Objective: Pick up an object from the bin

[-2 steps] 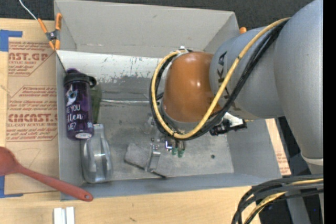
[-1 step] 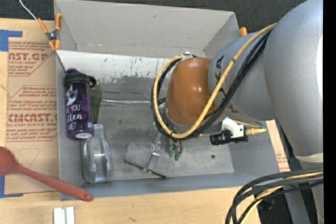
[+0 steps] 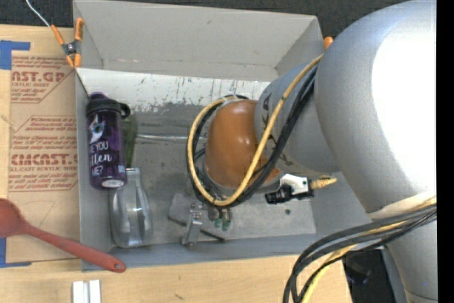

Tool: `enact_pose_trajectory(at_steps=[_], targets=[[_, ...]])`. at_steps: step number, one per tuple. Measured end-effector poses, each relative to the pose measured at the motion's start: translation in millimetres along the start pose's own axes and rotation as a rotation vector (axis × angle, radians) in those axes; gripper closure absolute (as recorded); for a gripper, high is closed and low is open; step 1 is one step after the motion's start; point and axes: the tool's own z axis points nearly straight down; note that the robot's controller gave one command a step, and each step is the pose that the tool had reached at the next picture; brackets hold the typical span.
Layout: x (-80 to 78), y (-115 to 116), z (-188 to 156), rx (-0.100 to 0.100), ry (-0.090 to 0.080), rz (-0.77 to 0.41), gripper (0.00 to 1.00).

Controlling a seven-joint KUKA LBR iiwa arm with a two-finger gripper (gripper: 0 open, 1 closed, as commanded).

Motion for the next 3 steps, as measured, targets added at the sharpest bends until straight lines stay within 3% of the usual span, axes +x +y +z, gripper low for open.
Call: enact_pose_trajectory(at_steps=[1, 3], targets=[[1.6, 0.7, 0.0, 0.0, 0.004, 0.185, 1.0], [3.0, 0.0, -6.1, 0.003, 0.009, 0.185, 1.0]])
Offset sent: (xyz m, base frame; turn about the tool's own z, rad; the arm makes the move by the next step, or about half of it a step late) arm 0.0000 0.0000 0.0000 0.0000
